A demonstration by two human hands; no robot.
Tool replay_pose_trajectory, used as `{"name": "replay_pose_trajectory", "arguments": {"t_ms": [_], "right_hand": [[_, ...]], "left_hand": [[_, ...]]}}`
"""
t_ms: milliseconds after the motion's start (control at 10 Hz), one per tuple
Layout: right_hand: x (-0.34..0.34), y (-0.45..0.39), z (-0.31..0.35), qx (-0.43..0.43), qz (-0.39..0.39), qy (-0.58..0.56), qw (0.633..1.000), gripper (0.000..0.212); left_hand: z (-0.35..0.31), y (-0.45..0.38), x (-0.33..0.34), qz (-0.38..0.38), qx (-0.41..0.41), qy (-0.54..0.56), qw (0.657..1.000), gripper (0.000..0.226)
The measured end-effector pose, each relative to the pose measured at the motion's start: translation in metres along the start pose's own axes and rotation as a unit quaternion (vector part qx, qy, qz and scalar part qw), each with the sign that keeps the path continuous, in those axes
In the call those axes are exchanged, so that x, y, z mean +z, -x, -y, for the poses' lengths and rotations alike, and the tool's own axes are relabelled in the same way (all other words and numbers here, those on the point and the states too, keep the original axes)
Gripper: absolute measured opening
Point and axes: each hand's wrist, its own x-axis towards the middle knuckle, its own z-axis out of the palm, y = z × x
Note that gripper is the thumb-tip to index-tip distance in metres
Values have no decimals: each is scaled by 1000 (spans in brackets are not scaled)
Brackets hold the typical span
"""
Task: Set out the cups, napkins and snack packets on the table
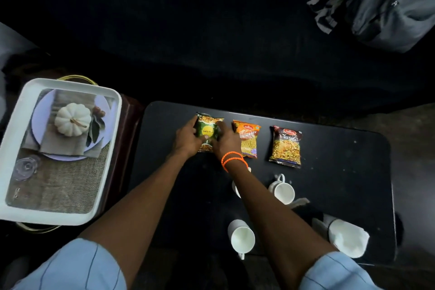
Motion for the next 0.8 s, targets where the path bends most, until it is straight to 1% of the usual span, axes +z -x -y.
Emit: {"name": "replay_pose_trajectory", "arguments": {"t_ms": [100, 200, 300, 500, 700, 800], "right_hand": [[5, 2, -3, -16, -7, 2, 1000, 62], [6, 2, -3, -15, -6, 8, 1000, 64], [5, -1, -4, -16, -1, 9, 1000, 64], [2, -3, -4, -27, 13, 1, 1000, 64], [-8, 1, -1, -54, 23, 9, 998, 61], [-23, 11, 5, -79, -26, 16, 996, 49]], "left_hand": [[3, 4, -3, -11, 12, -26, 1000, 90], [1, 8, -3, -15, 46, -92, 995, 86], [-1, 9, 1, -19, 70, -135, 988, 77], [3, 7, 3, -17, 83, -127, 988, 74], [2, 9, 0, -9, 70, -118, 991, 75], [-4, 14, -10, -33, 78, -145, 986, 70]]}}
